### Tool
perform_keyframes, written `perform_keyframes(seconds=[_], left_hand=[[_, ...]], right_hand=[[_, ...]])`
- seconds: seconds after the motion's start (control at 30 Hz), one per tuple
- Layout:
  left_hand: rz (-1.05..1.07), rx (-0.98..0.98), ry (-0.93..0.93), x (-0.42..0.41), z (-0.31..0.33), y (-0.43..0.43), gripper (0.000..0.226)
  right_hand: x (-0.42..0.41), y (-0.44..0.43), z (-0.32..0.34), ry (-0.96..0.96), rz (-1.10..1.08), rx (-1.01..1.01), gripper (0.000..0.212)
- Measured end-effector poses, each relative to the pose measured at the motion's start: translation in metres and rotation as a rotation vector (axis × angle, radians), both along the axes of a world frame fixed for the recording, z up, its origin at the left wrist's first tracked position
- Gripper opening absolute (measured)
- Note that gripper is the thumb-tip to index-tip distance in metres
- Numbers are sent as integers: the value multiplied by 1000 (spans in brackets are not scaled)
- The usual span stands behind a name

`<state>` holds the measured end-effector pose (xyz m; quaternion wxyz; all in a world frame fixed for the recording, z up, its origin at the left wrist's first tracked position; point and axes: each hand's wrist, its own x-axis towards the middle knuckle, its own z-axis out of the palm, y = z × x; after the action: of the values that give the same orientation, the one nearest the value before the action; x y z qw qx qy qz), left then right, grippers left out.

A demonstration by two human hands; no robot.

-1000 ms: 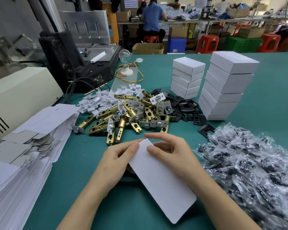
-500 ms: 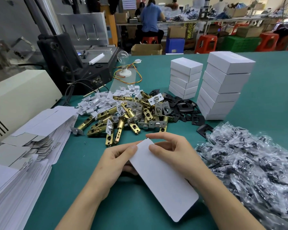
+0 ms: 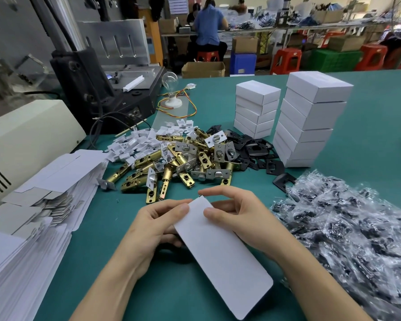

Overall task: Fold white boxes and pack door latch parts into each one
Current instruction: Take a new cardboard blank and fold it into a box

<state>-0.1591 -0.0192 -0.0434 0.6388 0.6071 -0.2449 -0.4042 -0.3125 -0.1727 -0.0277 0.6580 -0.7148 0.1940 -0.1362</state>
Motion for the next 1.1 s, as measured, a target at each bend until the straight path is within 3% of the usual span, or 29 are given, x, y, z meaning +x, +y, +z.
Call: perform_keyframes(seconds=[0.27,0.37,0.6,0.8,1.1], left_hand=[[87,38,-110,-6,-4,-4,33],[103,23,-177,-9,-5,-6,22],[46,-93,-39,-12,1,-8,37],[36,-60,-58,-9,0,-6,24],[-11,13,-91,-4,0,-2,23]], right_hand=[[0,1,-2,43,-6,-45,26],[1,2,-4,44,-48,-74,25],[-1,-2,-3,-25,-140,-63,26],[-3,-1,0,4,-130,-129,26],[-3,-2,3,56,-88,-219,29]])
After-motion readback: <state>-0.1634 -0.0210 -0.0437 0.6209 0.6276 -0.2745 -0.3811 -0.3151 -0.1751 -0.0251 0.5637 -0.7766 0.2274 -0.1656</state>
